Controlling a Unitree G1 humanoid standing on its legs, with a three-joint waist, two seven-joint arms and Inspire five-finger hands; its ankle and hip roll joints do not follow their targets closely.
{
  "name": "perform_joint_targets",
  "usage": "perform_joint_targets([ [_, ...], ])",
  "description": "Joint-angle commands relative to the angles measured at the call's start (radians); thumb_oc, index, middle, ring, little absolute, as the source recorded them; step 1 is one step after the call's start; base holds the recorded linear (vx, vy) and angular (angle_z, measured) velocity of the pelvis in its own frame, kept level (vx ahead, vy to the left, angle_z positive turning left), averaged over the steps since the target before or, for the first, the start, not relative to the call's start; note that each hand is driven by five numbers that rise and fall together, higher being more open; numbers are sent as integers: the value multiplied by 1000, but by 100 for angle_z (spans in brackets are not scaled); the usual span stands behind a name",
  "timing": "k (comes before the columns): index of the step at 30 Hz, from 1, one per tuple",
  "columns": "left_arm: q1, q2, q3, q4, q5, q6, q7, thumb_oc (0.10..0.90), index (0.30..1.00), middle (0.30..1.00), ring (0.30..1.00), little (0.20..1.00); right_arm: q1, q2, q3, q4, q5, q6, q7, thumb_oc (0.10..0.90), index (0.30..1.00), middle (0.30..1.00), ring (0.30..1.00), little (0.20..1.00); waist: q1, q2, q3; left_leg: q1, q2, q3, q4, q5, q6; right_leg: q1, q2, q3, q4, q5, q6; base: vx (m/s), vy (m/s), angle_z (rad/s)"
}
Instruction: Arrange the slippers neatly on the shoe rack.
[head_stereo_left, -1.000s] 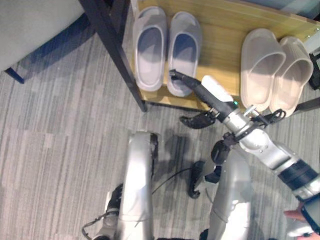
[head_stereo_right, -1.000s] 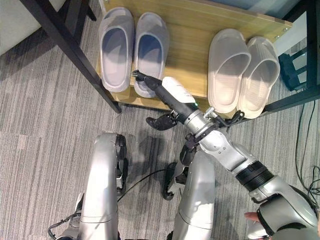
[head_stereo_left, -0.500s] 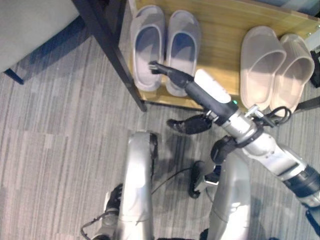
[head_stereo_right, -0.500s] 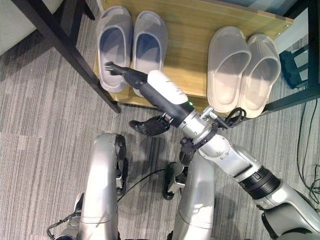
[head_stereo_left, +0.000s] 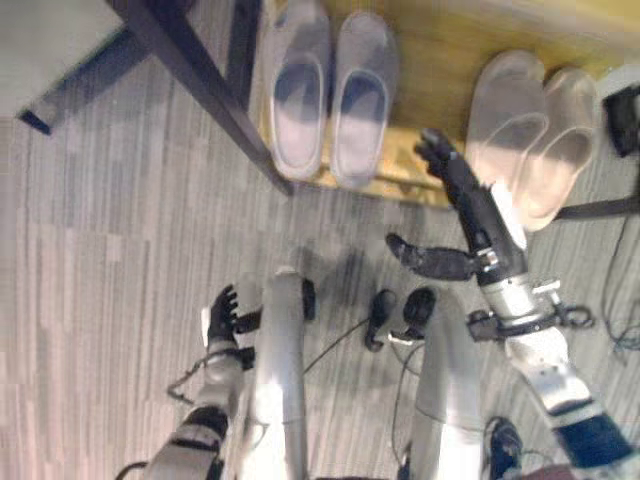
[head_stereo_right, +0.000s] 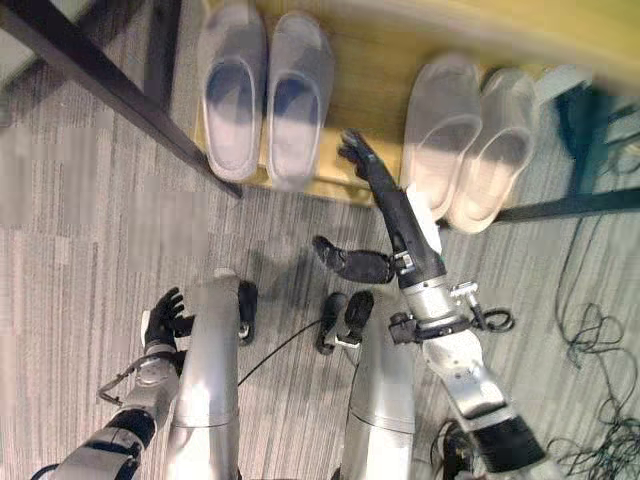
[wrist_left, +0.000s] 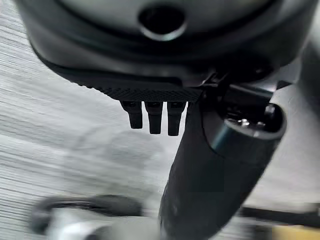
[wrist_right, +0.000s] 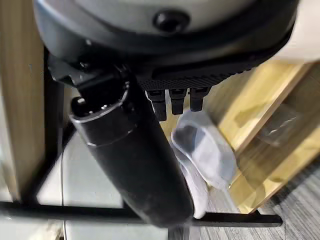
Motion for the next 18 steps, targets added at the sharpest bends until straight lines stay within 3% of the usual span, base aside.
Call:
perform_joint_targets([
  [1, 82, 26, -49, 48, 36, -40, 24, 800, 900, 900, 900, 900, -45, 4, -3, -58, 47, -113, 2, 800, 900, 900, 900, 900, -7, -27, -63, 99, 19, -45, -87, 25, 49, 80, 4, -17, -153, 23, 46, -229, 46, 5],
  [3, 130, 14, -59, 40, 55, -44, -6, 800, 900, 900, 900, 900, 8, 28, 1, 86, 56, -85, 13, 800, 900, 900, 900, 900, -17, -31, -78, 254, 19, -32, -283, 58, 39, 213, 12, -14, -348, 86, 69, -140, 30, 7],
  [6, 148, 7, -70, 50, 77, -38, -19, 800, 900, 900, 900, 900, 27, 38, 4, 150, 49, -70, 17, 800, 900, 900, 900, 900, -22, -38, -90, 310, 15, -25, -346, 79, 29, 272, 18, -16, -409, 110, 77, -18, 5, 4],
  [7, 161, 4, -79, 55, 98, -36, -28, 800, 900, 900, 900, 900, 43, 37, 6, 182, 38, -66, 25, 800, 900, 900, 900, 900, -25, -40, -92, 371, 16, -19, -407, 88, 33, 320, 22, -15, -462, 129, 82, 121, 32, 1],
  [8, 196, 13, -102, 52, 150, -28, -61, 800, 900, 900, 900, 900, 96, 45, 1, 346, -32, -33, 8, 800, 900, 900, 900, 900, -30, -46, -119, 550, 5, -12, -610, 147, 34, 473, 31, -17, -612, 187, 105, 118, 31, -2],
  [9, 196, 14, -102, 52, 150, -28, -61, 800, 900, 900, 900, 900, 95, 45, 2, 347, -32, -34, 8, 800, 900, 900, 900, 900, -29, -47, -115, 557, 5, -11, -615, 150, 34, 479, 31, -17, -616, 189, 105, 137, 22, 7],
  [10, 210, 13, -111, 61, 162, -25, -75, 800, 900, 900, 900, 900, 122, 59, -3, 457, -63, -13, -13, 800, 900, 900, 900, 900, -37, -48, -141, 673, -10, 4, -795, 247, 17, 588, 29, -37, -753, 266, 114, 95, -16, 11],
  [11, 213, 12, -110, 62, 162, -25, -75, 800, 900, 900, 900, 900, 123, 58, -1, 458, -63, -13, -13, 800, 900, 900, 900, 900, -35, -47, -137, 692, -6, 3, -791, 220, 14, 603, 35, -28, -743, 243, 124, 87, 13, 11],
  [13, 249, 2, -111, 73, 177, -16, -108, 800, 900, 900, 900, 900, 142, 90, -7, 583, -71, 8, -16, 800, 900, 900, 900, 900, -37, -37, -160, 825, -21, 12, -997, 326, -2, 713, 41, -43, -901, 333, 140, 101, 9, 3],
  [15, 277, -6, -128, 82, 215, -16, -116, 800, 900, 900, 900, 900, 170, 129, -33, 685, -30, 17, -11, 800, 900, 900, 900, 900, -39, -24, -185, 941, -15, 15, -1161, 389, -22, 824, 50, -53, -1034, 376, 152, 166, -38, -6],
  [18, 308, -25, -160, 95, 303, -14, -113, 800, 900, 900, 900, 900, 192, 162, -75, 783, -74, 32, -87, 800, 900, 900, 900, 900, -46, -1, -229, 1100, -17, 52, -1334, 436, -34, 963, 64, -53, -1188, 435, 179, 177, -25, 5],
])
